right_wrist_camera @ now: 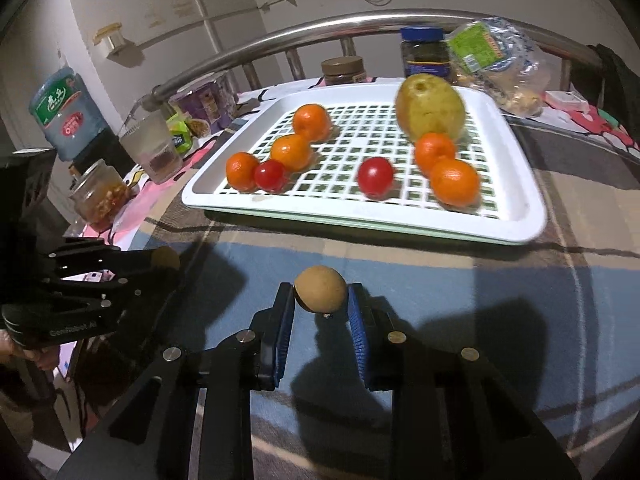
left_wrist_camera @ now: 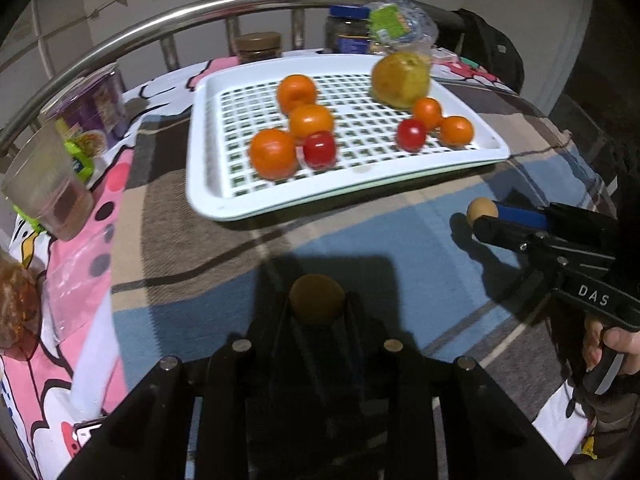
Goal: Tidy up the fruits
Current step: 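Carry both kiwis onto the white tray and open both tools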
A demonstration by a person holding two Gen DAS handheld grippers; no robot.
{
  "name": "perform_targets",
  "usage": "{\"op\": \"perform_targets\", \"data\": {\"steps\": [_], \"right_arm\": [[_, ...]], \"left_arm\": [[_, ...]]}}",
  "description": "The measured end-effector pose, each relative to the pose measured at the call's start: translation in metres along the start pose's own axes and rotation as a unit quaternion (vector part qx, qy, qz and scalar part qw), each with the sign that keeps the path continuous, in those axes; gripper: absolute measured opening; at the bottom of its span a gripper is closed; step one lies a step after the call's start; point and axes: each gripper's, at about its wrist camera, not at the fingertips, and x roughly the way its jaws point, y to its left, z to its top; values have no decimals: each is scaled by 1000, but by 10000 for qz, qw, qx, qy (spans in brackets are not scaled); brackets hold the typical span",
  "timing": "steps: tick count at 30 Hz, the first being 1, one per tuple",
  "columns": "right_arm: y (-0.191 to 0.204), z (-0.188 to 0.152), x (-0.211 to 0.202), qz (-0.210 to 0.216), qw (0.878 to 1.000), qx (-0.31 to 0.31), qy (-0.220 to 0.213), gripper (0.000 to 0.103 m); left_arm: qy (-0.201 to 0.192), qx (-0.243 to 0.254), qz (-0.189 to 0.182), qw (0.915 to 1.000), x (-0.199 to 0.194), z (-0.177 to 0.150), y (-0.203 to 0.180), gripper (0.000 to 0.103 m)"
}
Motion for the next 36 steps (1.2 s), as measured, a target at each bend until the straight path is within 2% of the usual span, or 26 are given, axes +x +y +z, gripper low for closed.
{"op": "perform_targets", "data": {"steps": [8,16,28,36], "right_arm": [[-30,2,-33,-179,9994,123,-253,26],[-59,23,-47,-262,9982,280,-465,26],[-84,70,-24,-347,9982,299,-396,26],[-100,95,3,-366,9982,416,-225,26]], "left_arm": [[7,162,-112,9998,3,15,-28,30],[7,151,-181,9997,10,40,-46,30],[-227,-203,-301,9991,30,103,-48,30],[-210,-410,-277,9986,54,131,-43,30]]}}
